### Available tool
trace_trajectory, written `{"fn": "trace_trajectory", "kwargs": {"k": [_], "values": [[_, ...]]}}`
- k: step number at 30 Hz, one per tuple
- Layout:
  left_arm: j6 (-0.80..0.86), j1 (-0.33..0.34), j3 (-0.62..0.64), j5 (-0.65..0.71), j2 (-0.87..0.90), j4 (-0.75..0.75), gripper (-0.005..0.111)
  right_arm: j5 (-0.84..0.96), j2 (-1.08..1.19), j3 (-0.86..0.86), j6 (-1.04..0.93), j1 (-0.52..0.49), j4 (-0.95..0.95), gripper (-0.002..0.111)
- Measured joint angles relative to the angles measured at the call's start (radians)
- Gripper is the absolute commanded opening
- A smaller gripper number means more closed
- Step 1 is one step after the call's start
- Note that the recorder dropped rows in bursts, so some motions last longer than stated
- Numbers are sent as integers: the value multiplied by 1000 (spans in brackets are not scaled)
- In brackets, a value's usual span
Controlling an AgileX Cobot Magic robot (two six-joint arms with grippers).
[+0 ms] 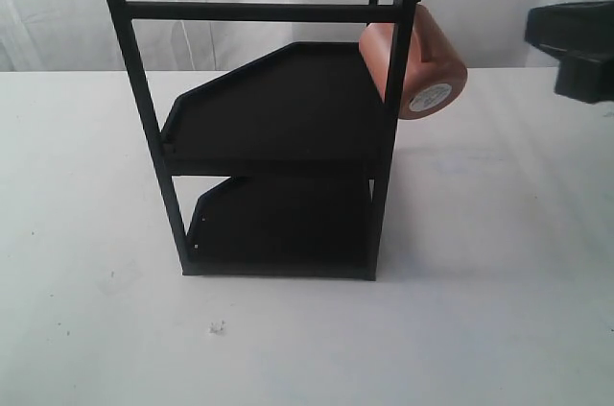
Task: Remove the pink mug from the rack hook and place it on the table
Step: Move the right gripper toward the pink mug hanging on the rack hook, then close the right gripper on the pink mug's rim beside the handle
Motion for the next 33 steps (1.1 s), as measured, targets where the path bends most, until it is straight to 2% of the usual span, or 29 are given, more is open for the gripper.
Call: {"fn": "trace_trajectory", "kwargs": {"k": [4, 9, 18, 25, 33], "values": [[0, 0, 0, 0, 0, 0, 0, 95, 134, -104, 0, 0, 3, 44], [0, 0, 0, 0, 0, 0, 0, 142, 247, -203, -20, 0, 7, 44], [0, 0, 0, 0, 0, 0, 0, 112, 431, -217, -254, 15, 70, 44], [0, 0, 0, 0, 0, 0, 0, 102, 471, -217, -408, 81, 166, 44], [0, 0, 0, 0, 0, 0, 0, 52, 491, -217, -467, 90, 221, 43]]}}
